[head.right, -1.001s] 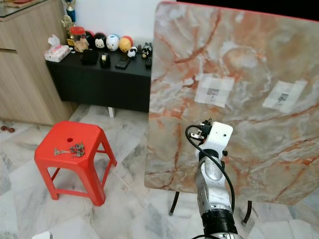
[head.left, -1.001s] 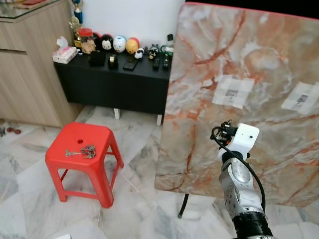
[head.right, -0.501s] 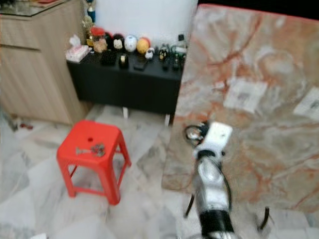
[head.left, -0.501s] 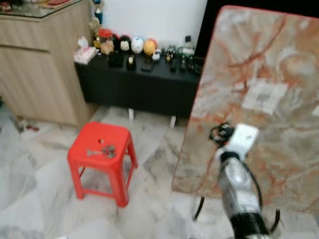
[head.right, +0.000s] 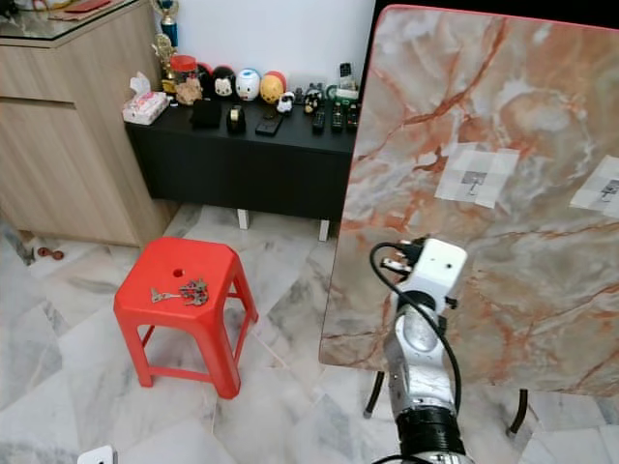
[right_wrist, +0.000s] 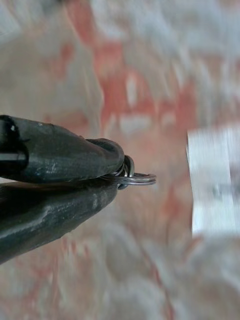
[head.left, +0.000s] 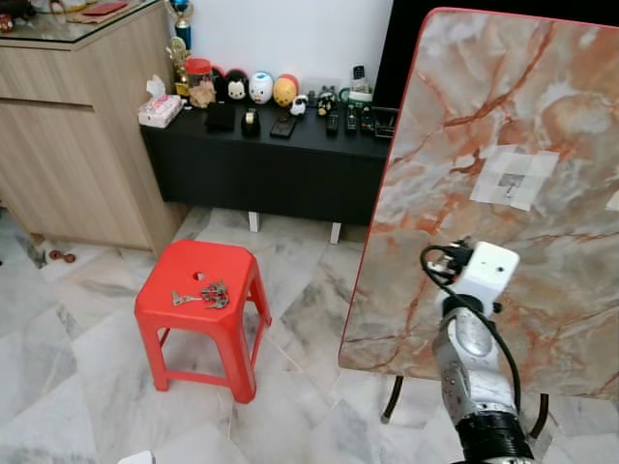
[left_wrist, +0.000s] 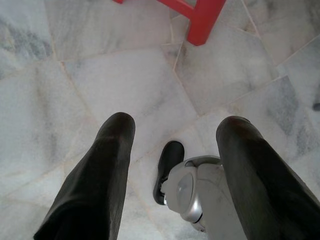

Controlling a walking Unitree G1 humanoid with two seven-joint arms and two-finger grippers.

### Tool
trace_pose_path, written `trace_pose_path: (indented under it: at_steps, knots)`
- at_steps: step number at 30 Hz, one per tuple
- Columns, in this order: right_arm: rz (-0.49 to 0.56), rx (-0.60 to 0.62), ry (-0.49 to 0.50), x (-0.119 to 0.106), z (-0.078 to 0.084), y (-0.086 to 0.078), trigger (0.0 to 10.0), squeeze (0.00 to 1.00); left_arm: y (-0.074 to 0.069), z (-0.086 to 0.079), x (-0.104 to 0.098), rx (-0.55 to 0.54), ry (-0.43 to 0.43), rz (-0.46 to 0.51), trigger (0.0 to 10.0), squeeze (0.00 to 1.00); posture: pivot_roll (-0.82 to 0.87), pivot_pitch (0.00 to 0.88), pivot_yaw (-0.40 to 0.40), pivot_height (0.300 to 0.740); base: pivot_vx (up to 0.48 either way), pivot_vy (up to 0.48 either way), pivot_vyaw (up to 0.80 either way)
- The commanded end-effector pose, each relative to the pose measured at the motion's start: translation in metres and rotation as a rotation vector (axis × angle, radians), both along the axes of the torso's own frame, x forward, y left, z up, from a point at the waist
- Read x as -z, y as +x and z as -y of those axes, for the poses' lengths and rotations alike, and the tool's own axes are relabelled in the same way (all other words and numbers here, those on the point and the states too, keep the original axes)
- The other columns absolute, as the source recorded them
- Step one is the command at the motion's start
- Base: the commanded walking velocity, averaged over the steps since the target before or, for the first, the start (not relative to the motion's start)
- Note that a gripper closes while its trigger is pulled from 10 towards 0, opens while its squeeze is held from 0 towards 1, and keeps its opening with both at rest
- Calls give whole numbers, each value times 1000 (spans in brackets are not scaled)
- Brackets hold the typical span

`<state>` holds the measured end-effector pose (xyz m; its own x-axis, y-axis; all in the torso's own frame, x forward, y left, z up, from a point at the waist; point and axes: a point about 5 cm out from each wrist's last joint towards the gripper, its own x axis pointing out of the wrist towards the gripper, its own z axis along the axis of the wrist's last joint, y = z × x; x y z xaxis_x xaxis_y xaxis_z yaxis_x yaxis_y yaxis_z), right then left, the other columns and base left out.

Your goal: Hang keys on a hook

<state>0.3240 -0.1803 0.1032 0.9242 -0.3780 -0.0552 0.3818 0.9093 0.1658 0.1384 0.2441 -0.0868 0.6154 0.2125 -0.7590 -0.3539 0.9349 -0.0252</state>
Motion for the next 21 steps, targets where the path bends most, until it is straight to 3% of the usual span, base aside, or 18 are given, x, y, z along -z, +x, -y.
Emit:
trace_pose_path:
  at_steps: [1,6,11,21]
  knots:
    - [17,45,-17,-4,9,-1,10000,0,-4,3,2,8,-1,-16,10000,0,164,0,-56,740,0,0,0]
    - [-11,76,-52,-4,14,0,10000,0,-12,-7,2,-2,4,-19,10000,0,164,0,-56,740,0,0,0]
    - [-23,108,-20,-1,19,1,10000,0,-17,-19,-1,-11,13,-14,10000,0,164,0,-55,740,0,0,0]
    - [-27,153,34,0,21,1,10000,0,-6,-14,-2,0,11,3,10000,0,167,0,-58,740,74,0,0]
